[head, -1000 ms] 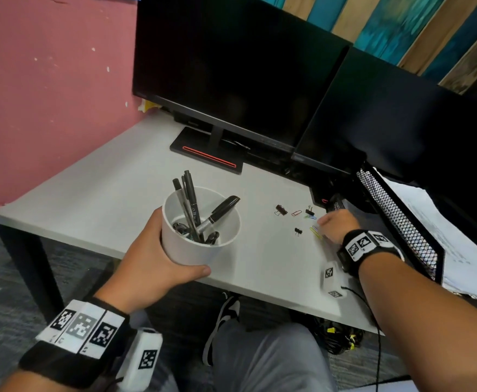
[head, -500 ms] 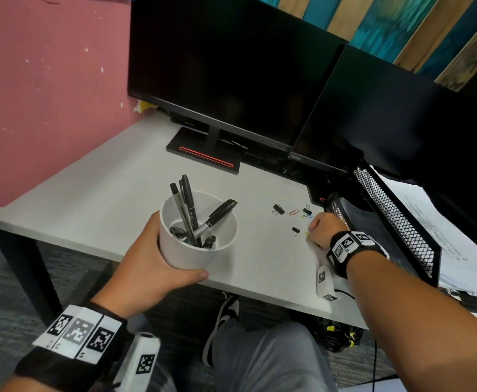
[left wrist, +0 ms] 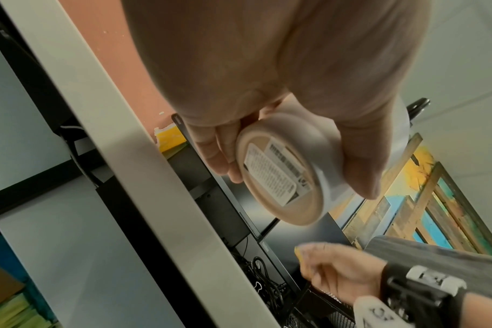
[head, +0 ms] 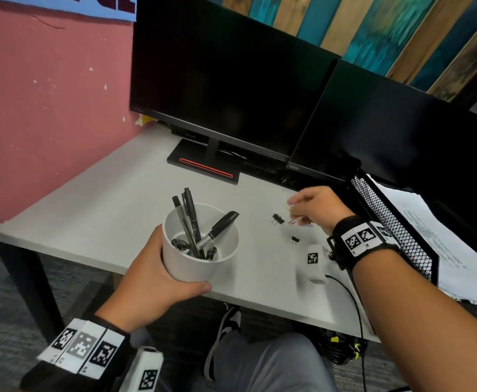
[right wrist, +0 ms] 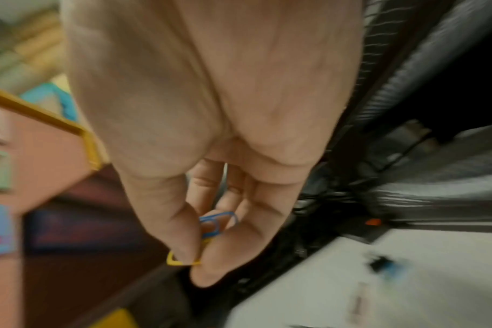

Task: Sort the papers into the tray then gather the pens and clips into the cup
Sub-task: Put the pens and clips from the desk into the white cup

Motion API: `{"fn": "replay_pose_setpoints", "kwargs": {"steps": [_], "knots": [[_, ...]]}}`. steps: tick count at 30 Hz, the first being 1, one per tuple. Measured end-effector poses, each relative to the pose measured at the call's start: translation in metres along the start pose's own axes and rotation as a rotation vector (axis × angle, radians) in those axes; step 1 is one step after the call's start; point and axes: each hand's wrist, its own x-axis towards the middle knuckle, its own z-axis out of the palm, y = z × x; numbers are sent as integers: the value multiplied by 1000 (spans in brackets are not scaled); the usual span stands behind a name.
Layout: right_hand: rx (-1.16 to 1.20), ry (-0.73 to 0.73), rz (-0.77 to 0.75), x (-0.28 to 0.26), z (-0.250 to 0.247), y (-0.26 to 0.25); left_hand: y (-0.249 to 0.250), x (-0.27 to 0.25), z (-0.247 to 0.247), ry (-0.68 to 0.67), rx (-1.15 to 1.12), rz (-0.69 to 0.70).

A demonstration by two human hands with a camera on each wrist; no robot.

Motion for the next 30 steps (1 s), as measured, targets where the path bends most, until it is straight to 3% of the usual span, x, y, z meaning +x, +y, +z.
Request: {"fn": "replay_pose_setpoints", "kwargs": {"steps": [4,9,13,17,19,20,24,26,30], "knots": [[77,-175,-324,-41,18,-74,-1,0,3,-8,-16,17],[32,-482,-515,-93,45,-128,-1,0,5,-2,-38,38],[23,-473,-586,-98,49,-135,2,0,4,-5,-27,40],[234,-126,-418,-54,27,-108,4,0,-1,-7,7,27],[60,55,-287,-23,14,-77,5,0,-3,-6,12,29],[-92,78,-220,-7,8,-57,6,0,-3,-5,13,30],[-711,-200,24,25,9,17,6,1,-2,-12,-2,16],[-811,-268,81,25,19,38,7,0,-2,-13,1,8],[-898,-227,46,21,37,55,7,-1,-2,-16,9,12]]}}
